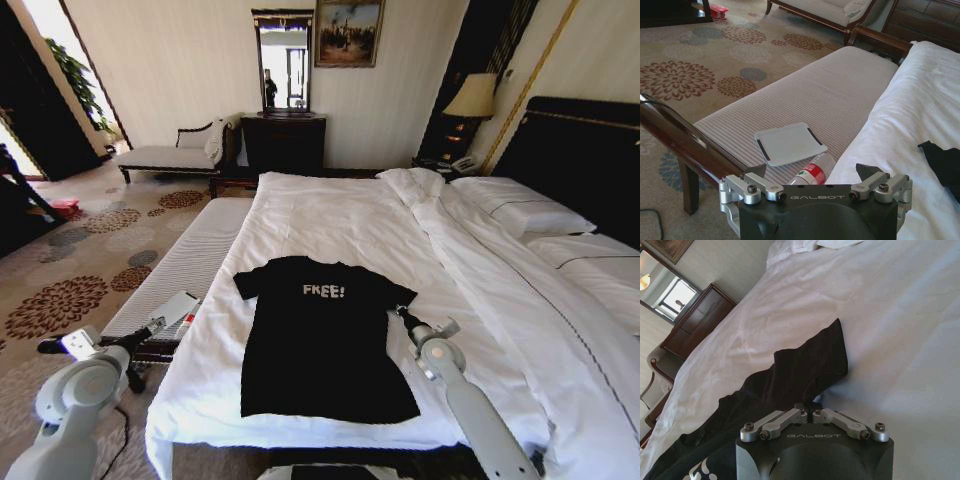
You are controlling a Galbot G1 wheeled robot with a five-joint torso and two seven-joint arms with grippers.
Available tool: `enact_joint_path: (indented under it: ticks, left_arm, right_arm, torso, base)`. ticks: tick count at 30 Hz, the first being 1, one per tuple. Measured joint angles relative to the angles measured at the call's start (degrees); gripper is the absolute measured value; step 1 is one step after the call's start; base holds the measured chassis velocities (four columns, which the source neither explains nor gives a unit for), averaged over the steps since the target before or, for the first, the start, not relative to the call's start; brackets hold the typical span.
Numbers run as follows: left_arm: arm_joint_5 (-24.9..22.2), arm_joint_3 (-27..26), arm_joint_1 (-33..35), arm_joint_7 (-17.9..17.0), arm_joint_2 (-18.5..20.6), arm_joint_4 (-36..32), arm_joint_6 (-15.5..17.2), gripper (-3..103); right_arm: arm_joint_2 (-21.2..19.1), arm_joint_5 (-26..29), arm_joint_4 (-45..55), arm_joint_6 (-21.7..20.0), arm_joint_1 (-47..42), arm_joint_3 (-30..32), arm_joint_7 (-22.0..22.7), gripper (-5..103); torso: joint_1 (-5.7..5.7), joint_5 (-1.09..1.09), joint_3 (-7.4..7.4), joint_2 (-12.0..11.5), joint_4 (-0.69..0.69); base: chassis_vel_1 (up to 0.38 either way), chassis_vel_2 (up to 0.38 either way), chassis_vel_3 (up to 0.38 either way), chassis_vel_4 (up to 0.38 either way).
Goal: Fold the clothes on the bed.
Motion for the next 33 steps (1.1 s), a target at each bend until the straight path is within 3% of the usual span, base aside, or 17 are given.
enact_joint_path:
  ticks: [7,10,12,16,21,22,24,25,27,30,33]
  left_arm:
    - [0.0,0.0,0.0,0.0,-0.2,0.0,0.0,100]
    - [0.0,0.0,0.1,0.1,-0.2,0.0,0.0,100]
    - [0.0,0.0,0.1,0.1,-0.2,0.0,0.0,100]
    - [-0.2,-0.2,0.1,0.1,-0.2,0.1,0.0,100]
    - [-0.9,0.0,0.4,0.1,-0.3,0.0,0.0,100]
    - [-1.7,0.2,0.8,-0.2,-0.3,-0.5,0.0,100]
    - [-8.2,0.9,3.1,-1.9,0.8,-3.6,0.0,100]
    - [-8.2,0.9,3.1,-1.9,0.8,-3.6,0.0,100]
    - [-11.8,1.8,6.6,-2.0,3.1,-7.1,0.0,100]
    - [-12.6,2.9,8.8,-1.4,4.6,-9.4,0.0,100]
    - [-11.9,7.4,13.1,-1.7,7.0,-13.9,0.0,100]
  right_arm:
    - [0.4,-1.7,0.4,0.0,-1.5,0.3,0.8,-3]
    - [0.3,-2.3,-0.1,0.0,-1.3,0.3,0.9,12]
    - [0.1,-2.3,-0.1,0.0,-1.3,0.3,1.0,12]
    - [-0.7,-1.9,2.5,-0.1,-2.2,0.8,3.1,33]
    - [-2.0,0.0,5.9,-0.4,-4.0,1.9,5.3,44]
    - [-3.0,0.7,7.8,-0.6,-5.5,2.5,6.1,49]
    - [-6.3,1.7,13.2,-0.8,-9.5,3.4,7.0,60]
    - [-6.3,1.7,13.2,-0.8,-9.5,3.4,7.0,60]
    - [-9.1,2.6,18.4,-1.2,-13.4,3.9,7.1,71]
    - [-10.8,3.2,21.6,-1.8,-15.6,4.0,7.7,77]
    - [-13.3,4.2,26.5,-3.1,-18.9,3.2,10.7,92]
  torso:
    - [0.0,0.01,0.0,0.0,0.01]
    - [0.0,0.01,0.0,0.0,0.0]
    - [0.0,0.01,0.0,0.0,0.0]
    - [0.0,0.01,0.0,0.0,0.01]
    - [0.0,0.0,0.0,0.0,0.01]
    - [0.0,0.0,0.0,0.0,0.0]
    - [0.0,-0.01,0.0,0.0,-0.01]
    - [0.0,-0.01,0.0,0.0,-0.01]
    - [0.0,0.03,0.0,0.0,-0.01]
    - [0.0,0.01,0.0,0.0,0.0]
    - [-0.01,0.01,-0.01,0.0,0.0]
  base:
    - [0.0,0.0,0.0,0.0]
    - [0.0,0.0,0.0,0.0]
    - [0.0,0.0,0.0,0.0]
    - [0.0,0.0,0.0,0.0]
    - [0.0,0.0,0.0,0.0]
    - [0.0,0.0,0.0,0.0]
    - [0.0,0.0,0.0,0.0]
    - [0.0,0.0,0.0,0.0]
    - [0.0,0.0,0.0,0.0]
    - [0.0,0.0,0.0,0.0]
    - [0.0,0.0,0.0,0.0]
